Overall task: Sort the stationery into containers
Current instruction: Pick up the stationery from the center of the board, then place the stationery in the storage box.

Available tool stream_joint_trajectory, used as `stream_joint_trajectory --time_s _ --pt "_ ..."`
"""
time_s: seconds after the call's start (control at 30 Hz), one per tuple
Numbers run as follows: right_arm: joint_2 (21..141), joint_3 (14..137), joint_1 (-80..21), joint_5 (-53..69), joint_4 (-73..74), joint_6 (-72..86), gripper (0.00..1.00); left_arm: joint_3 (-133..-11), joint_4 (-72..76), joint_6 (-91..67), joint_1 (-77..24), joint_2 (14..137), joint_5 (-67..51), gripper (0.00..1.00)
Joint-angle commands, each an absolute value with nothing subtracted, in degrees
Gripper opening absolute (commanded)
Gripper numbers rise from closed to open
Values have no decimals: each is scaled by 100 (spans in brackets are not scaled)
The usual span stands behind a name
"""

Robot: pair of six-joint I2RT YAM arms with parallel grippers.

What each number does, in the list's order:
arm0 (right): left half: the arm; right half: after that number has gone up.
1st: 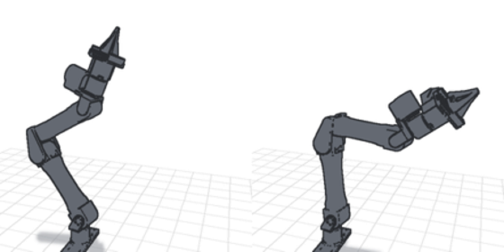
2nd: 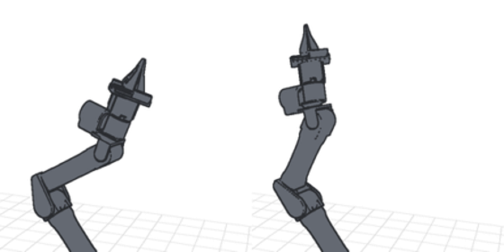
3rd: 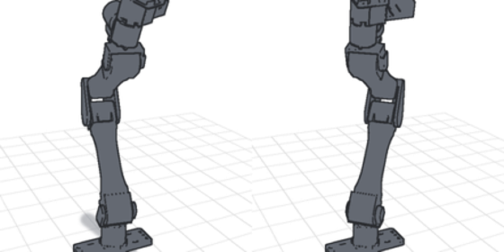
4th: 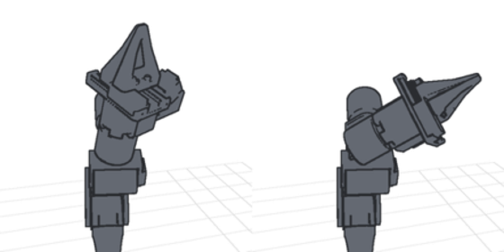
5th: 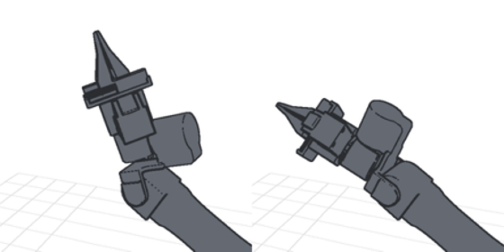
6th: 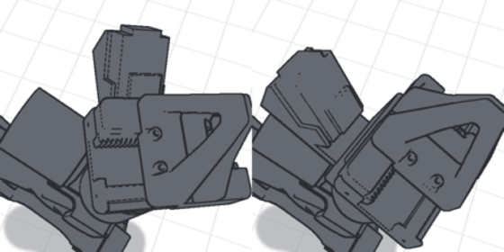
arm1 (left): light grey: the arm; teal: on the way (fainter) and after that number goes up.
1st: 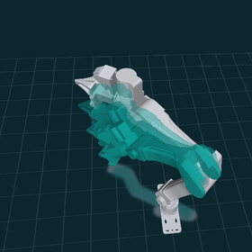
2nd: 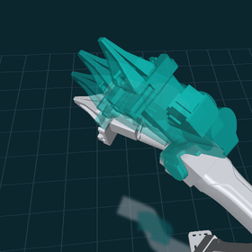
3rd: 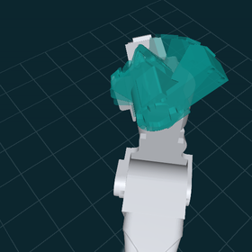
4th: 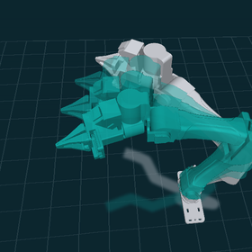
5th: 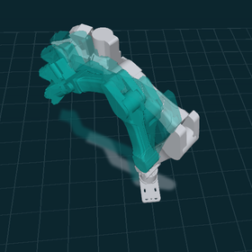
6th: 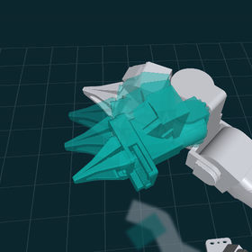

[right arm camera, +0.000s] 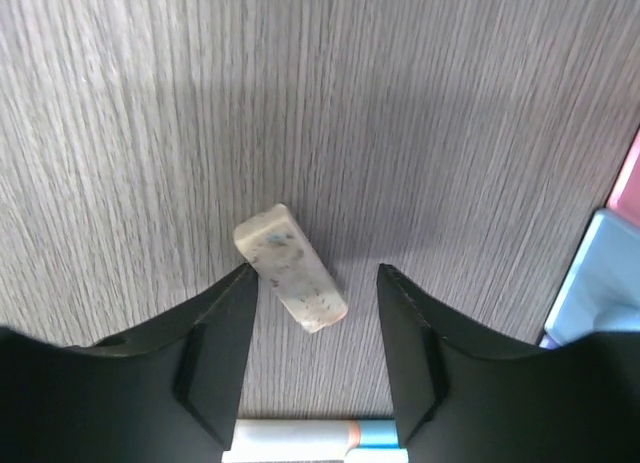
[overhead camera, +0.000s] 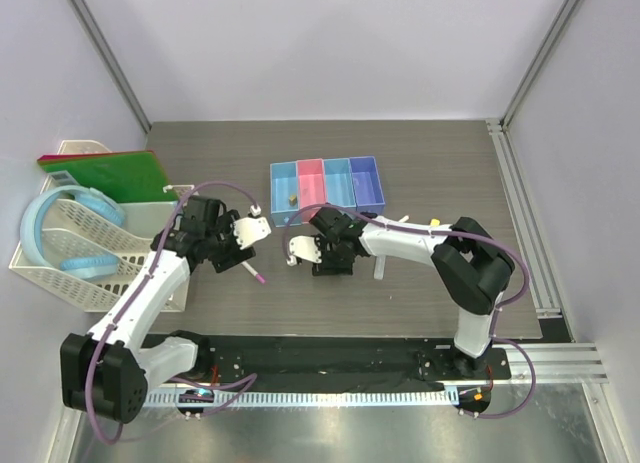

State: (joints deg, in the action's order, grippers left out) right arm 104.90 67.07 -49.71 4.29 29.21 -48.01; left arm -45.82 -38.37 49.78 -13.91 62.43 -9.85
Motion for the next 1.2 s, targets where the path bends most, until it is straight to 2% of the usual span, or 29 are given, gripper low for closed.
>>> stream_joint_trajectory --time_s 0.0,0.07,0.1,0.17,0.4,0.7,0.9,1.17 --pt "10819 6767 -5045 685 2962 -4887 52 -4509 -4131 5545 -1231 6012 -940 68" --pt "10846 6803 -5062 747 2971 -4843 44 -4509 -4175 5800 -1099 5977 -967 69" --pt "10854 6829 -5071 756 2997 -4817 36 -4517 -4227 5862 -994 5959 -984 69" --pt "10854 6908 -5080 782 3041 -4755 33 -4561 -4332 6054 -897 5968 -1011 69" --pt "10320 7391 -5080 808 3146 -4298 33 -4378 -4509 6460 -458 6055 -1055 69" --pt "10072 8437 -5106 398 2717 -3937 33 -3639 -3683 6846 -378 6345 -1081 69" --pt "10748 9463 -5115 -543 2154 -4139 33 -3507 -3130 6935 -378 6513 -1371 69" --pt "12075 10686 -4992 -888 1811 -4614 33 -3849 -3269 6926 -378 6767 -1959 71"
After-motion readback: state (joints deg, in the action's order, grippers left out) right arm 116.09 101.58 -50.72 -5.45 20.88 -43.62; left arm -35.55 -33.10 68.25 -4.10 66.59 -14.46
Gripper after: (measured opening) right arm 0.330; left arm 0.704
